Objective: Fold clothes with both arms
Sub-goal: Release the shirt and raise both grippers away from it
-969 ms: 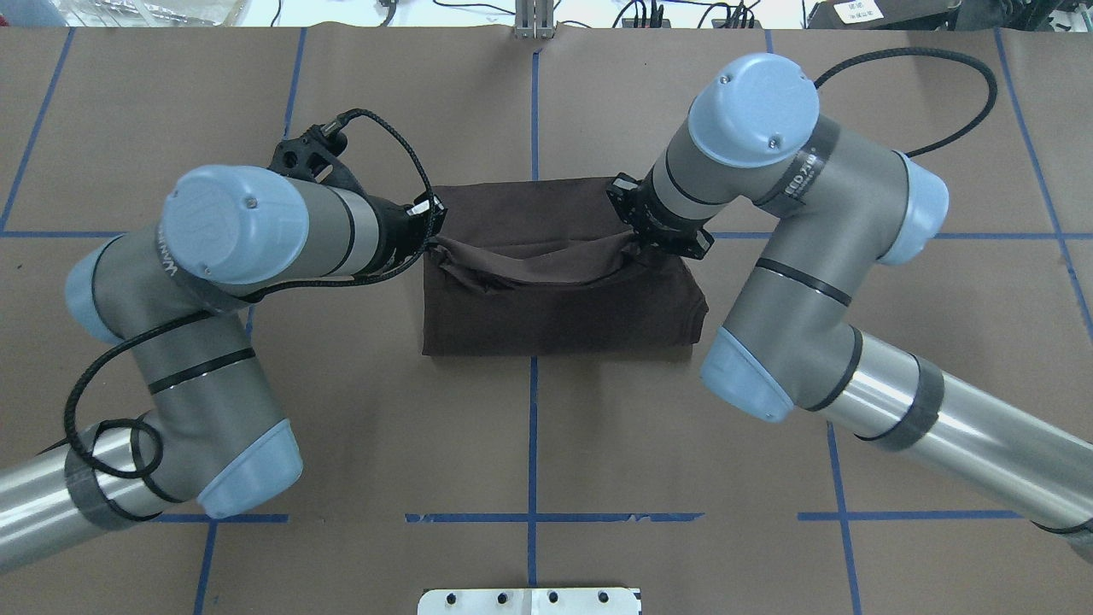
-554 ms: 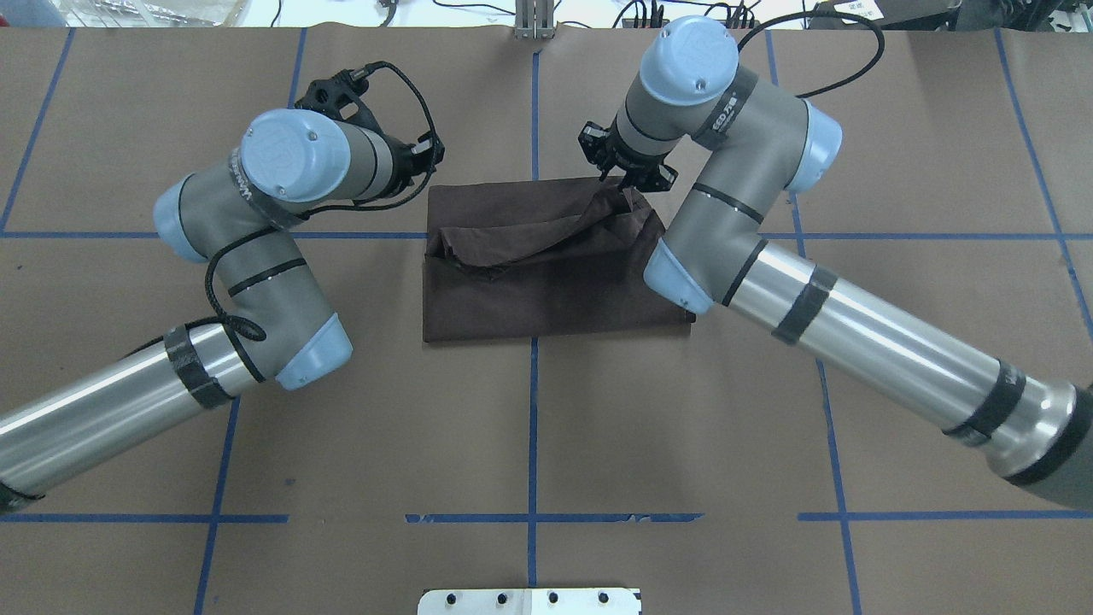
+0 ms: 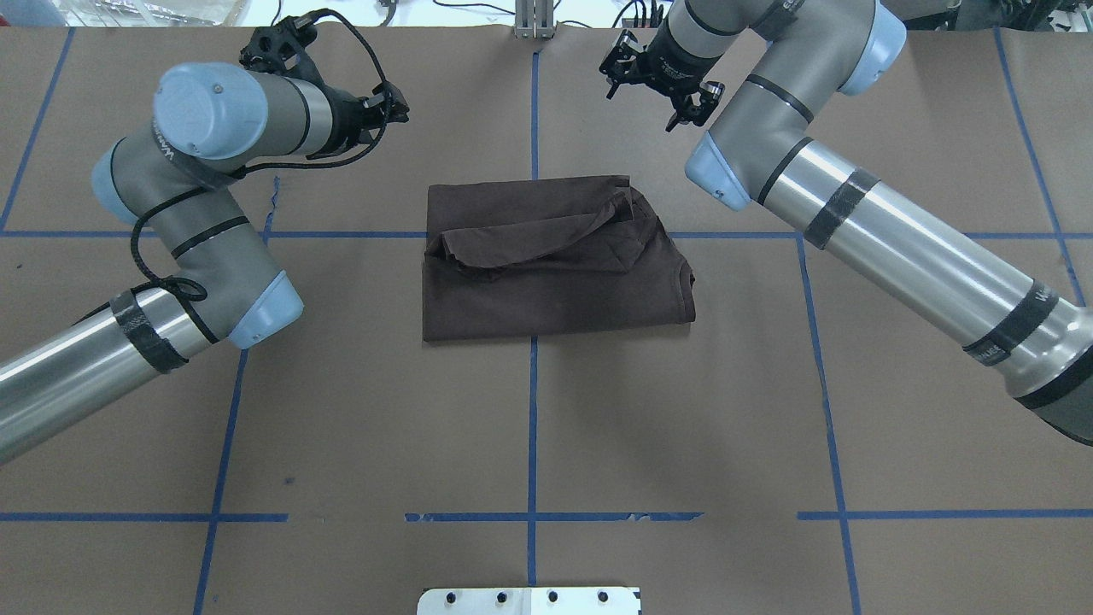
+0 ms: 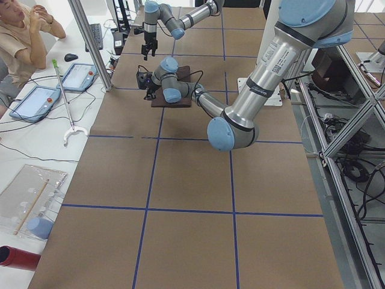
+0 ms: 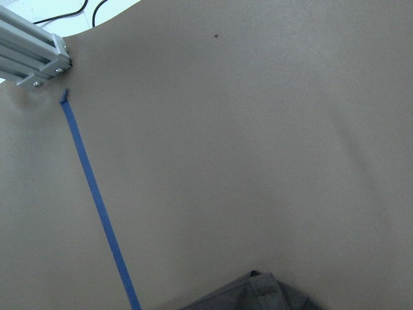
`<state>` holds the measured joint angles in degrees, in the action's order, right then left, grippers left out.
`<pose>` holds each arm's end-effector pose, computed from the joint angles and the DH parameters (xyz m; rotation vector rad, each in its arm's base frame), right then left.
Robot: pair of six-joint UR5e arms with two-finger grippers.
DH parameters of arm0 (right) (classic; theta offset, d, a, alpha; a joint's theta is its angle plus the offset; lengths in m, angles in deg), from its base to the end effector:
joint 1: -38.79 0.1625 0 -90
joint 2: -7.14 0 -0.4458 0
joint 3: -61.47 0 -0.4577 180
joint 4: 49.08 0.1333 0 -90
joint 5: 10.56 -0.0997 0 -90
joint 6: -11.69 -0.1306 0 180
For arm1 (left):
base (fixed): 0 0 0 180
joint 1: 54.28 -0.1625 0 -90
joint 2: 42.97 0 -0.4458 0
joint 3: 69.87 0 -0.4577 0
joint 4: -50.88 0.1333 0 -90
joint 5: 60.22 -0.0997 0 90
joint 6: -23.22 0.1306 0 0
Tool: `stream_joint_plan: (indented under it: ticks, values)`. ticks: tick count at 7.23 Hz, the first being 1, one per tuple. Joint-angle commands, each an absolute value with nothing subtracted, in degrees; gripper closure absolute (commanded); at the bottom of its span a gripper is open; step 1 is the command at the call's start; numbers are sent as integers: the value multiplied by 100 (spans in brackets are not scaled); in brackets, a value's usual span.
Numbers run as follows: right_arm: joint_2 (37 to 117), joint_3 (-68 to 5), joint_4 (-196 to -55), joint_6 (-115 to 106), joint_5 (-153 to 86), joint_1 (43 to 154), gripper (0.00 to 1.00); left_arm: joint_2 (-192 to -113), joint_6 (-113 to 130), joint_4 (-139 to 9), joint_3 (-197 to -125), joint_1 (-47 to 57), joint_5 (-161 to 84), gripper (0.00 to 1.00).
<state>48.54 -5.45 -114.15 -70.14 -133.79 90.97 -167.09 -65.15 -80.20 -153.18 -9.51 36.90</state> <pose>-0.5001 -0.7450 0.2528 -0.0387 -1.0178 0.4463 0.4950 -0.6560 0.2754 0.3763 1.1595 -0.5851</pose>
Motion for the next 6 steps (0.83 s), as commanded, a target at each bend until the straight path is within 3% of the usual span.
stream_joint_plan:
  ticks: [1,2,3,4,5,6]
  values:
    - [5911,-1931,-11395,-7049,-13414,8968,99,-16506,-6564,-7433,-16132,-1286,3901,100]
    - [5995,-2130,-11395,-7049,-13387,8915,100,-16462,-6050,-6810,-16520,-1775,3788,100]
    - [6013,-2132,-11395,-7049,-13379,8897,85,-16470,-5506,-6230,-16654,-2102,3491,100]
    - [6014,-2123,-11386,-7041,-13274,8802,44,-16453,-5143,-5989,-16638,-2506,3418,100]
    - [5996,-2123,-11377,-7032,-13229,8775,24,-16461,-4974,-5752,-16638,-2562,3418,100]
    - [5996,-2123,-11377,-7040,-13229,8766,10,-16470,-4825,-5662,-16560,-2623,3409,100]
